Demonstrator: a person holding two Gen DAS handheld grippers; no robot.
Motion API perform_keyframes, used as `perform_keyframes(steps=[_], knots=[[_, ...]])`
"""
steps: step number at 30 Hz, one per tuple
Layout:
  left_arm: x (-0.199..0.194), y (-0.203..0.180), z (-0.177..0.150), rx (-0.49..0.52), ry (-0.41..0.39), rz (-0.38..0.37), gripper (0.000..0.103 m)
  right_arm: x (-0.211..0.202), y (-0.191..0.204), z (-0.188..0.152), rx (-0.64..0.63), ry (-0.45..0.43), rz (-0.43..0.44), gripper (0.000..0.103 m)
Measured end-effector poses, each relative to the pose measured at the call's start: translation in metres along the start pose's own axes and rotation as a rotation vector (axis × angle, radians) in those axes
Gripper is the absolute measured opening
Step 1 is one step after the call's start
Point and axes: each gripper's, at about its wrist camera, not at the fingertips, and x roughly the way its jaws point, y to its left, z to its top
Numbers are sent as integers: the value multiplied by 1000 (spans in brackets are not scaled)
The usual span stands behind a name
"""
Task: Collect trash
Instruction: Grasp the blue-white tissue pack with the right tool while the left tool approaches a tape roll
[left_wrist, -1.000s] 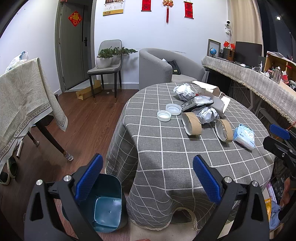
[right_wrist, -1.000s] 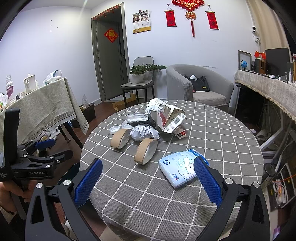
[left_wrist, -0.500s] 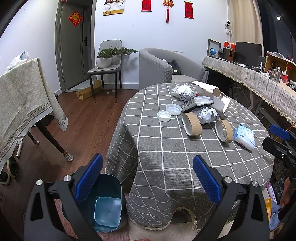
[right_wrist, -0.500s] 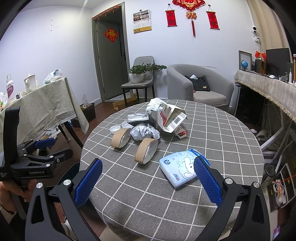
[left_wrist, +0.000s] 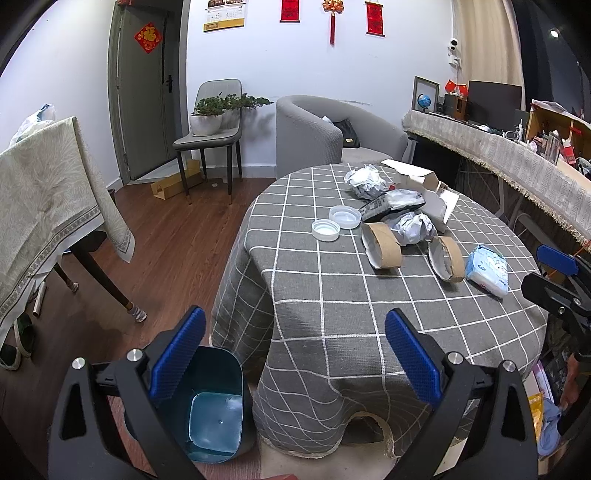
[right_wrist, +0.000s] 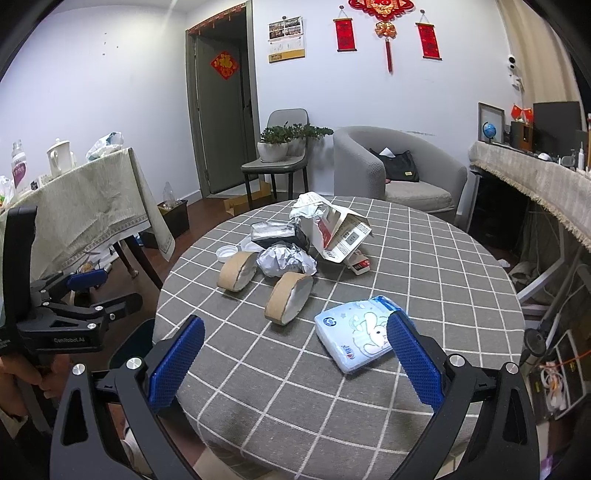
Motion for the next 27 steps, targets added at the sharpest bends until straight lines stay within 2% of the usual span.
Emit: perform_keyframes(steps=[4, 8, 12, 19, 27], knots=[[0, -1, 0, -3, -3, -18, 99, 3, -8, 0, 6, 9, -7, 100], [5, -9, -1, 49, 7, 17, 98, 6, -14, -2, 1, 21, -20, 100], [9, -12, 0, 50, 18, 15, 98, 7, -17, -3, -8, 31, -25, 100], [18, -12, 2, 20, 47, -24, 98, 15, -23, -2, -16, 72, -22, 100], [29, -22, 10, 32, 50, -58, 94, 32, -35, -1, -38, 123, -25, 100]])
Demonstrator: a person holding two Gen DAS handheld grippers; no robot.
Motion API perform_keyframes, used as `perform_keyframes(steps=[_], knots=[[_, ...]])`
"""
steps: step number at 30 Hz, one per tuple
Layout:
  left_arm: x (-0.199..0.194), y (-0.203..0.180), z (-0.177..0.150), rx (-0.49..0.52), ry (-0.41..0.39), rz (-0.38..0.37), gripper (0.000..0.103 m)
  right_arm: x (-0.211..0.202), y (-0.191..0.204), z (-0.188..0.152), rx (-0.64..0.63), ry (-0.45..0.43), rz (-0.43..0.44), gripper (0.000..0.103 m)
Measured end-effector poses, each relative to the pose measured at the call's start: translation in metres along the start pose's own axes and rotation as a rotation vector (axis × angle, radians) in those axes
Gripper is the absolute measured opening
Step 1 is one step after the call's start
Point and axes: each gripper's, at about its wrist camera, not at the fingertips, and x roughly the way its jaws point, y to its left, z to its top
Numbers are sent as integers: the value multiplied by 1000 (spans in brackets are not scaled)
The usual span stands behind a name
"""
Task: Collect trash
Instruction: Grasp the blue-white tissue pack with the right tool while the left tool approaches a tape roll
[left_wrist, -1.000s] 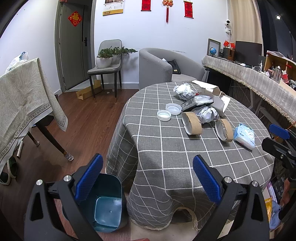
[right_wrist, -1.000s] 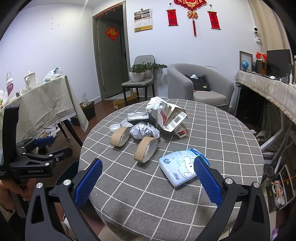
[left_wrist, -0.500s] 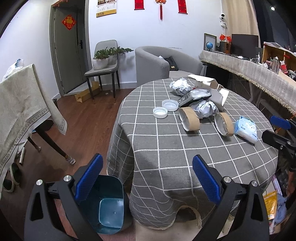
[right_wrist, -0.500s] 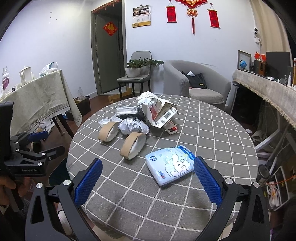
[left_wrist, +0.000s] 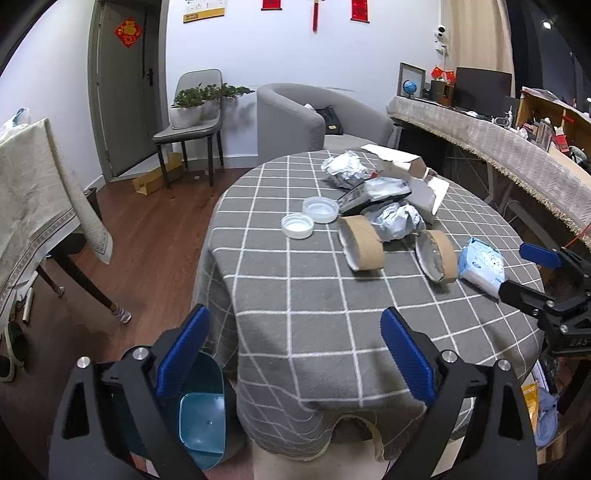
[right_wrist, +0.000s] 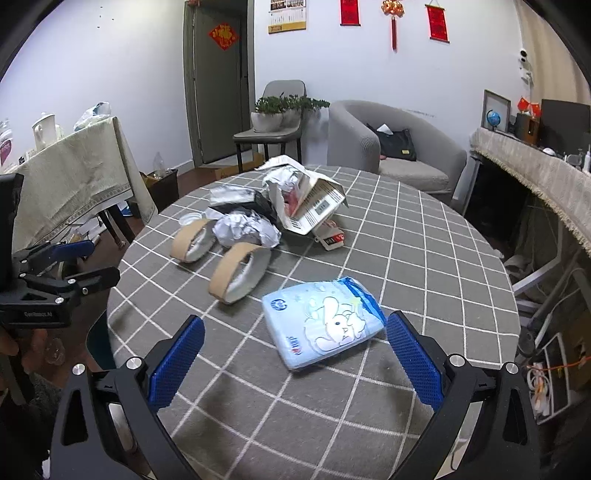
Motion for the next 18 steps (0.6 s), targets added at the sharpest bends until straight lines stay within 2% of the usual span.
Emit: perform_keyframes(steps=[4, 11, 18], knots=[[8, -6, 5, 6, 11, -26, 89, 7, -6, 3, -3, 19, -3, 100], [21, -16, 11, 21, 26, -53, 86, 20, -16, 5, -11, 60, -3, 100], [32, -24, 17, 33, 41, -84, 79, 34, -14, 9, -61, 116, 17, 100]])
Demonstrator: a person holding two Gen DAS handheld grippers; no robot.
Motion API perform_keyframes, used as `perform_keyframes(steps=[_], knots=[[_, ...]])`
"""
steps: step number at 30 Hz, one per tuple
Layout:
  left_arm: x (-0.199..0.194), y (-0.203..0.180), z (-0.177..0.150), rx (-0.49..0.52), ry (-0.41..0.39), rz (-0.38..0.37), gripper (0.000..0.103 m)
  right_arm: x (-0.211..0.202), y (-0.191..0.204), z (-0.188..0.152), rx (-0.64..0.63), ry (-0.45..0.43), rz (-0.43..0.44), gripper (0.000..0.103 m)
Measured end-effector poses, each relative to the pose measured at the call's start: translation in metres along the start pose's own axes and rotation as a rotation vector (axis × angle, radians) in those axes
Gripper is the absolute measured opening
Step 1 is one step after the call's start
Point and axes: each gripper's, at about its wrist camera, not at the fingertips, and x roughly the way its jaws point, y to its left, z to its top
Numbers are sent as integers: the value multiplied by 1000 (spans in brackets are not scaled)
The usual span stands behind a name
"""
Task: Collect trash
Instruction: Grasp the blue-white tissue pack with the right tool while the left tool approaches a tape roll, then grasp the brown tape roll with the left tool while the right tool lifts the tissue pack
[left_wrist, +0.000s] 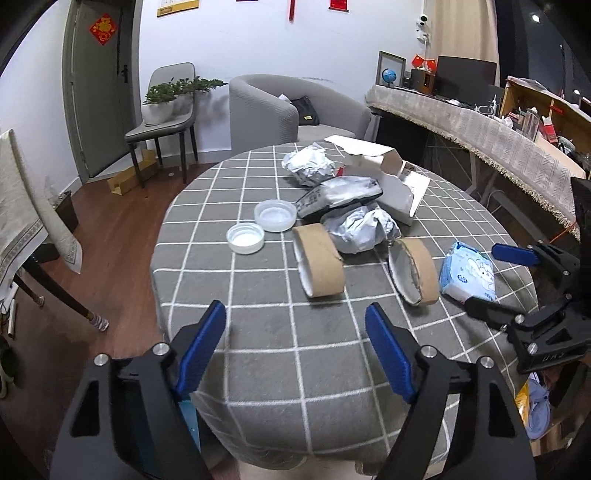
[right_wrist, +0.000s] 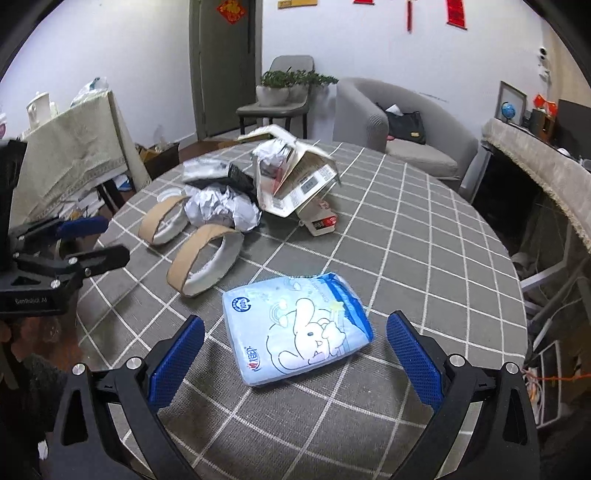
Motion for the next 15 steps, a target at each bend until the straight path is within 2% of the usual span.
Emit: perform_keyframes(steps=[6, 10, 15], knots=[[8, -5, 6, 4, 6, -17, 76, 8, 0, 1, -19, 29, -19, 100], [12, -10, 11, 4, 10, -34, 71, 11, -4, 0, -10, 43, 0, 87], [19, -9, 13, -4, 25, -30, 64, 12, -7, 3, -4, 47, 33, 80]])
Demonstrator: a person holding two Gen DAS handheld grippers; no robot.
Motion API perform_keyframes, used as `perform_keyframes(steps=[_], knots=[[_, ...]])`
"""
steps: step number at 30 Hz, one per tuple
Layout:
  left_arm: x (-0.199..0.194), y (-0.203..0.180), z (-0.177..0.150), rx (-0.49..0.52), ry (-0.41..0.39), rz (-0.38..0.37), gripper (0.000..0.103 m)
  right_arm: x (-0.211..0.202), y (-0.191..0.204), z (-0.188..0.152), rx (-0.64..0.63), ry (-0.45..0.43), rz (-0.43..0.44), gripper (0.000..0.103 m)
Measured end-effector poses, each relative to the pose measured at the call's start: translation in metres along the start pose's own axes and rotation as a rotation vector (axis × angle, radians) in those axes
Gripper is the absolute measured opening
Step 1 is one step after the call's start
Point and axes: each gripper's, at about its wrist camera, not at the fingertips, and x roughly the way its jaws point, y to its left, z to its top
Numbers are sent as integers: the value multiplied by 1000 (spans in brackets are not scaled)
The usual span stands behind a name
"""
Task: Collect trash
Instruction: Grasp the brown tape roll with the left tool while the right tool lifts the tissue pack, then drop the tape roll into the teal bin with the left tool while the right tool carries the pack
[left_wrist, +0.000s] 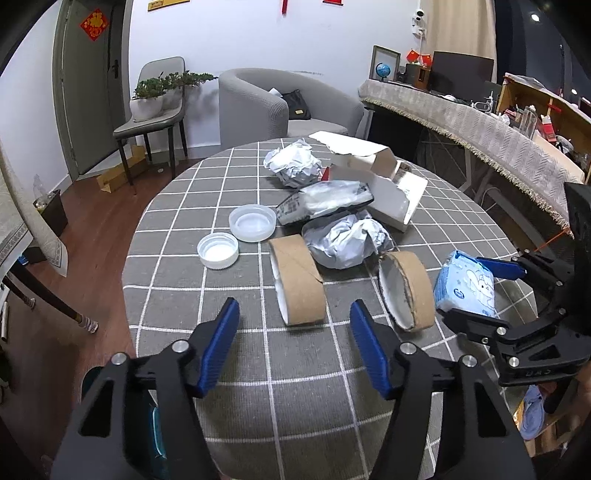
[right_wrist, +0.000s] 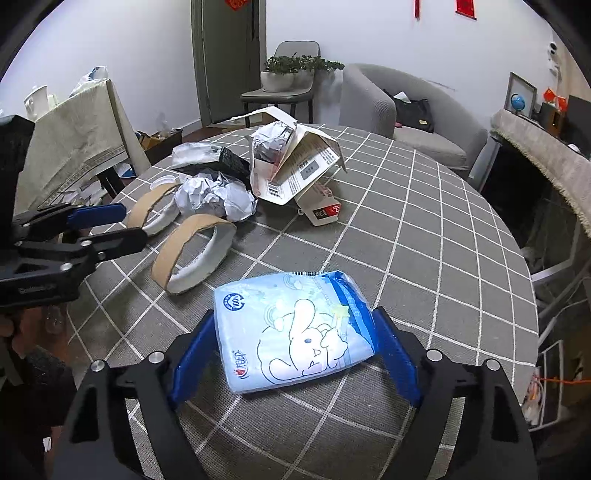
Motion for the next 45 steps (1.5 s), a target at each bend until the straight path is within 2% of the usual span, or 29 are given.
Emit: perform_keyframes(steps=[3, 5, 9, 16, 23, 30, 37, 45], knots=[[4, 2, 3, -7, 5, -4, 60, 1, -1, 2, 2, 2, 7, 78], [6, 3, 4, -6, 8, -2, 53, 0, -6, 4, 22, -1, 19, 76], [10, 5, 5, -9, 18, -19, 45, -8, -12, 11, 73, -49, 19, 72], [9, 5, 7, -2, 17, -77, 23, -14, -12, 22, 108, -87, 30, 69], [-3, 11, 9, -2, -22, -88, 23, -32, -2, 37, 114, -159, 46, 69], [-23, 28, 11, -6, -82, -103, 23, -32, 22, 48, 86, -185, 82, 69], [-39, 56, 12, -39, -117, -73, 23, -31, 56, 61, 42, -220, 133, 69], [-51, 92, 4, -65, -121, -16, 23, -13, 100, 77, -20, -209, 189, 69]])
